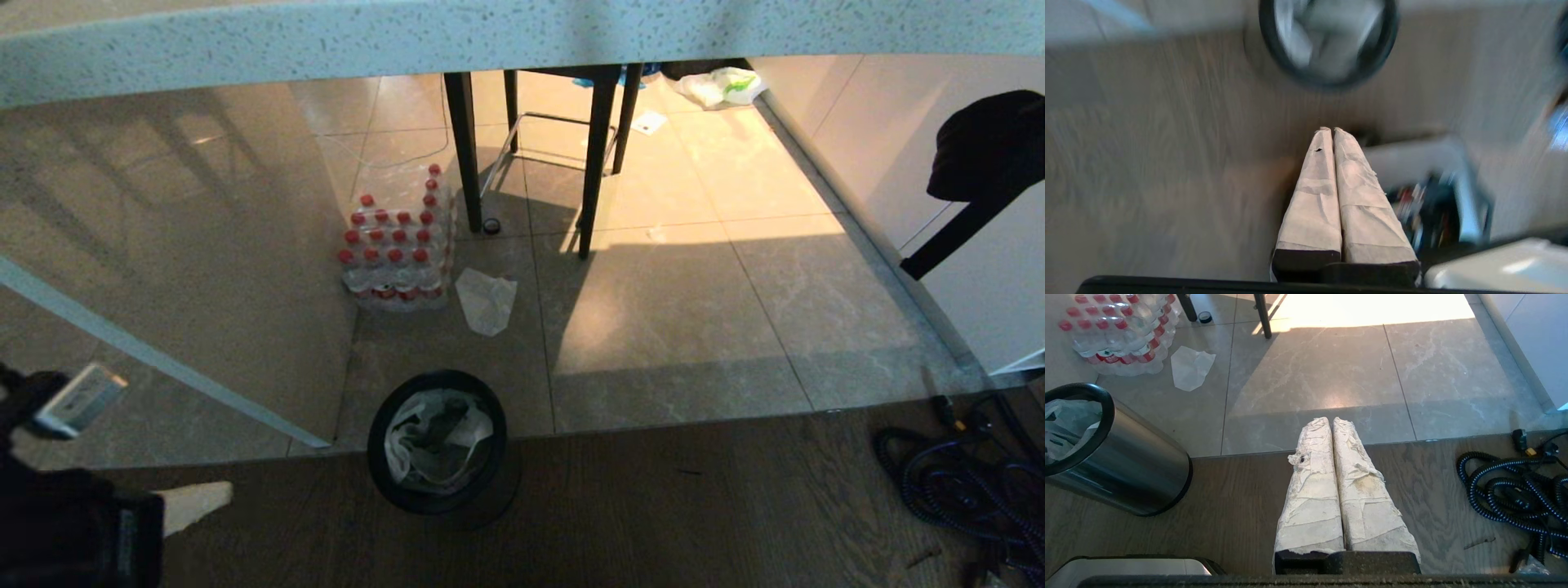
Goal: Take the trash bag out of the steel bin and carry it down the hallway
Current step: Place the outer trash can on the ground
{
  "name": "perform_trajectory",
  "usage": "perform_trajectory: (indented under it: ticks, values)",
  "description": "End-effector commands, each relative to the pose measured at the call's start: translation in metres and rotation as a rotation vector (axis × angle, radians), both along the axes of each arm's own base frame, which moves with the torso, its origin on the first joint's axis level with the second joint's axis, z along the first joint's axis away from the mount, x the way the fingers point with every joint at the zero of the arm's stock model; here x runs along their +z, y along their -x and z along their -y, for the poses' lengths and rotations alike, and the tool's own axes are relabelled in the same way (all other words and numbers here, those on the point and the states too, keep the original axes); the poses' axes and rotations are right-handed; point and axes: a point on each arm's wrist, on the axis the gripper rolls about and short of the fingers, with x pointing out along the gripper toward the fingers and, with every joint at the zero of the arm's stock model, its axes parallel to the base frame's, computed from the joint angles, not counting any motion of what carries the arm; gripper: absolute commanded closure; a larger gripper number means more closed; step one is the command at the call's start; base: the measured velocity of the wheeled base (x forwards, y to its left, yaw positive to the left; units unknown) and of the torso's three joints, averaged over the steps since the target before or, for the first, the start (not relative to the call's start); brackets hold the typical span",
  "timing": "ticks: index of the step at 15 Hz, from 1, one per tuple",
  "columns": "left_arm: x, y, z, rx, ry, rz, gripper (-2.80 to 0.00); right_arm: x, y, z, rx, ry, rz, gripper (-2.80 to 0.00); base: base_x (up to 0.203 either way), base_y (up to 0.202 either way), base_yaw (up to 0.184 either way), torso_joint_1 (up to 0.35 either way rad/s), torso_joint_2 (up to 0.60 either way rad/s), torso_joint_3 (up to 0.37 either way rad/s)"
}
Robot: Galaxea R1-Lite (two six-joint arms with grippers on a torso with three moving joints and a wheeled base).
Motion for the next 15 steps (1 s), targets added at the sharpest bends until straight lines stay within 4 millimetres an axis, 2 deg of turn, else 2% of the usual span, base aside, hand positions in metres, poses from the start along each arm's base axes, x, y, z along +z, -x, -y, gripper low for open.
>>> perform_trajectory:
  ticks: [1, 4, 7, 9, 11, 12, 15]
  values:
    - [-0.03, -0.048, 0.007, -0.037, -0.032, -0.22, 0.0, -0.01, -0.003, 0.0, 0.001, 0.0, -0.036, 0.0, 0.0, 0.0, 0.0, 0.0, 0.0, 0.0]
    - [-0.06, -0.106, 0.017, -0.074, -0.064, -0.37, 0.0, -0.01, -0.003, 0.0, 0.001, 0.0, -0.036, 0.0, 0.0, 0.0, 0.0, 0.0, 0.0, 0.0]
    - [-0.087, -0.147, 0.032, -0.066, -0.041, -0.399, 0.0, -0.01, -0.003, 0.0, 0.001, 0.0, -0.036, 0.0, 0.0, 0.0, 0.0, 0.0, 0.0, 0.0]
    - [-0.113, -0.17, 0.052, -0.033, -0.051, -0.4, 0.0, -0.01, -0.003, 0.0, 0.001, 0.0, -0.036, 0.0, 0.0, 0.0, 0.0, 0.0, 0.0, 0.0]
    - [-0.136, -0.188, 0.078, 0.041, -0.143, -0.349, 0.0, -0.01, -0.003, 0.0, 0.001, 0.0, -0.036, 0.0, 0.0, 0.0, 0.0, 0.0, 0.0, 0.0]
    - [-0.136, -0.192, 0.084, 0.052, -0.14, -0.317, -2.8, -0.01, -0.003, 0.0, 0.001, 0.0, -0.036, 0.0, 0.0, 0.0, 0.0, 0.0, 0.0, 0.0]
    - [-0.116, -0.199, 0.089, 0.071, -0.051, -0.267, -2.8, -0.01, -0.003, 0.0, 0.001, 0.0, -0.036, 0.0, 0.0, 0.0, 0.0, 0.0, 0.0, 0.0]
